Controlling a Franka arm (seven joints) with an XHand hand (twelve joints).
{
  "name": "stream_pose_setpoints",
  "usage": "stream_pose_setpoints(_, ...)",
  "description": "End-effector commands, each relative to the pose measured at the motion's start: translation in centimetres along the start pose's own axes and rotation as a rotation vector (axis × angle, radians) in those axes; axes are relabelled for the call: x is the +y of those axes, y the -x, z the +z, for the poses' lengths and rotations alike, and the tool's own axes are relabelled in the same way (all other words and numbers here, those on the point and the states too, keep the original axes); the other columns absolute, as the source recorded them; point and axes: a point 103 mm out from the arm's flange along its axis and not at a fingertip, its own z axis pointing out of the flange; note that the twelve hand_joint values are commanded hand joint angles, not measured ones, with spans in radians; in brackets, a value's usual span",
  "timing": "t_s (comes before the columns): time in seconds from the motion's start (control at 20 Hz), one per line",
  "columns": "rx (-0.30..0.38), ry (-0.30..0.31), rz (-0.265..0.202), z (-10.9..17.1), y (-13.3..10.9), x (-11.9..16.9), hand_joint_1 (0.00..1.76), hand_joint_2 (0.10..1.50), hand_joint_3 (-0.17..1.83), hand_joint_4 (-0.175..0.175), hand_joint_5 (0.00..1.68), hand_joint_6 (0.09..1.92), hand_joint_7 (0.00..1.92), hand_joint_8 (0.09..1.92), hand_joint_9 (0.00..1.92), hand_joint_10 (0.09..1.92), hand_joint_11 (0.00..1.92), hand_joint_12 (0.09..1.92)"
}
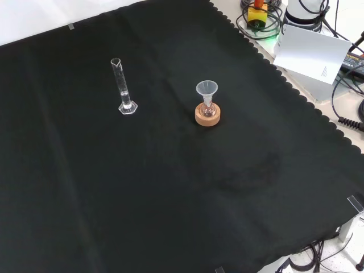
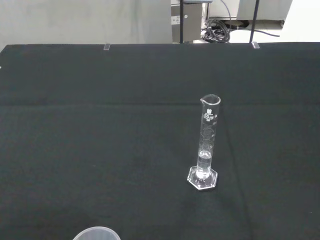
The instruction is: Pick up the graduated cylinder.
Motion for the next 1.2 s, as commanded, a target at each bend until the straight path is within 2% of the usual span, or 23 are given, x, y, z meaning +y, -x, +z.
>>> stream_pose_setpoints(0.05,-0.014,0.015,0.068,-0.3,0.5,0.2,0.03,1.4,0.02,-0.012,0.18,0.09,0.0,0.41,0.42,0.09,0.11,1.35)
stream_pose_setpoints(0.5,0.028,-0.009,0.124,4.3,3.9,3.7,0.06,1.39,0.01,-0.015,0.19,0.09,0.01,0.43,0.43,0.09,0.11,1.35)
stream_pose_setpoints(0.7,0.051,0.016,0.104,7.1,6.1,6.3,0.16,1.35,0.0,-0.022,0.21,0.09,0.04,0.45,0.45,0.09,0.13,1.36)
stream_pose_setpoints(0.9,0.112,0.011,0.09,10.4,8.6,9.6,0.28,1.29,-0.03,-0.028,0.22,0.09,0.07,0.48,0.48,0.09,0.15,1.35)
stream_pose_setpoints(1.2,0.19,0.006,0.074,15.3,12.0,15.4,0.35,1.25,-0.06,-0.031,0.23,0.09,0.08,0.5,0.5,0.09,0.16,1.35)
